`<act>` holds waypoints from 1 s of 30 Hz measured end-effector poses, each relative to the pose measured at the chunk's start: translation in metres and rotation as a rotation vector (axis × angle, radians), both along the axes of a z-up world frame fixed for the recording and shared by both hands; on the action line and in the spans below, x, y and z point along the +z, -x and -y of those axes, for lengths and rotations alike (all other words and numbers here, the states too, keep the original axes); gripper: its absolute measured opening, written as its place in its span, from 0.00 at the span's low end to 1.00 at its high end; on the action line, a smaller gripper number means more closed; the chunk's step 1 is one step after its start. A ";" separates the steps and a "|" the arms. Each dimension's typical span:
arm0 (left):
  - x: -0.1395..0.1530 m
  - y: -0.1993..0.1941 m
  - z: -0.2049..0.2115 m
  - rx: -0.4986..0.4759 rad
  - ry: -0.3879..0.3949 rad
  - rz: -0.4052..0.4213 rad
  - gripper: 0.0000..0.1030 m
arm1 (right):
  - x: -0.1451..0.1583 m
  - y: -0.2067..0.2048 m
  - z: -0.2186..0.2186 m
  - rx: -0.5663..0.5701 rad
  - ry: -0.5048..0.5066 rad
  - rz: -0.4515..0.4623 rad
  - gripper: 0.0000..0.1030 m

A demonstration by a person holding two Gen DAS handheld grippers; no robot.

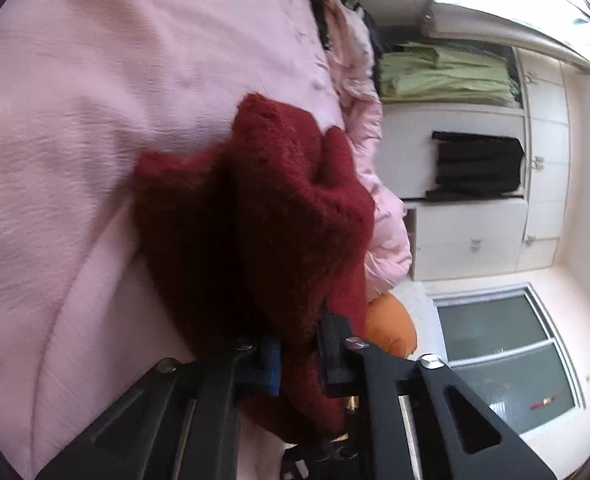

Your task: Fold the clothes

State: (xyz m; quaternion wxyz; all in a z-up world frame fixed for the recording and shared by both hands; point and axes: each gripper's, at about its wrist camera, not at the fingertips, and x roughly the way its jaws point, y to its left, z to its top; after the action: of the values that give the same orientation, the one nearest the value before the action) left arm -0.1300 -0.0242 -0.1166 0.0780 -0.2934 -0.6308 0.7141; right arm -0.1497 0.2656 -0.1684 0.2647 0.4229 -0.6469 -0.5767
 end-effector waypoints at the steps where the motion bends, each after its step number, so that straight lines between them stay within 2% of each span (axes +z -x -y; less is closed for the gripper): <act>1: 0.000 -0.001 0.000 0.008 -0.005 -0.005 0.13 | -0.006 -0.002 -0.002 -0.008 -0.005 0.043 0.17; 2: 0.004 -0.004 0.001 0.025 0.009 -0.019 0.13 | -0.010 -0.005 -0.004 -0.019 -0.010 0.072 0.20; 3: 0.009 -0.008 0.002 0.043 0.025 -0.046 0.13 | -0.009 -0.007 -0.006 -0.030 -0.015 0.076 0.27; 5: 0.014 -0.009 0.002 0.043 0.017 -0.088 0.13 | 0.001 -0.015 -0.014 -0.081 -0.053 0.046 0.35; 6: 0.013 -0.006 0.000 0.030 0.012 -0.073 0.17 | 0.004 -0.019 -0.019 -0.113 -0.060 0.029 0.37; 9: 0.004 0.001 -0.003 0.015 0.018 0.014 0.29 | 0.001 -0.021 -0.027 -0.166 0.014 0.024 0.46; 11: 0.002 0.004 0.001 0.036 0.010 0.020 0.31 | -0.007 -0.019 -0.030 -0.180 0.043 0.055 0.46; 14: 0.002 0.000 0.005 0.063 0.030 0.014 0.29 | -0.016 -0.021 -0.034 -0.201 0.099 0.074 0.46; 15: 0.003 0.001 0.005 0.066 0.056 0.013 0.14 | -0.016 -0.022 -0.035 -0.200 0.086 0.073 0.38; 16: 0.005 0.001 0.003 0.065 0.078 0.014 0.12 | -0.014 -0.024 -0.037 -0.196 0.044 0.072 0.18; 19: 0.011 0.000 0.003 0.055 0.098 -0.013 0.13 | -0.009 -0.023 -0.034 -0.194 0.018 0.051 0.18; 21: 0.007 -0.002 0.007 0.071 0.069 -0.001 0.20 | -0.011 -0.021 -0.032 -0.194 0.050 0.067 0.25; 22: 0.005 -0.002 0.008 0.078 0.056 0.008 0.23 | -0.014 -0.023 -0.032 -0.198 0.084 0.077 0.34; 27: 0.001 -0.001 0.012 0.090 0.025 0.026 0.28 | -0.008 -0.031 -0.036 -0.251 0.148 0.054 0.61; 30: 0.000 0.001 0.013 0.098 0.005 0.021 0.38 | -0.013 -0.033 -0.039 -0.280 0.185 0.072 0.63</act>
State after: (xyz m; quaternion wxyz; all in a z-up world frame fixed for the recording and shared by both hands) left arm -0.1307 -0.0368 -0.1164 0.0353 -0.2699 -0.6434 0.7155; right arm -0.1164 0.3046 -0.1818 0.1960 0.3230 -0.7589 -0.5303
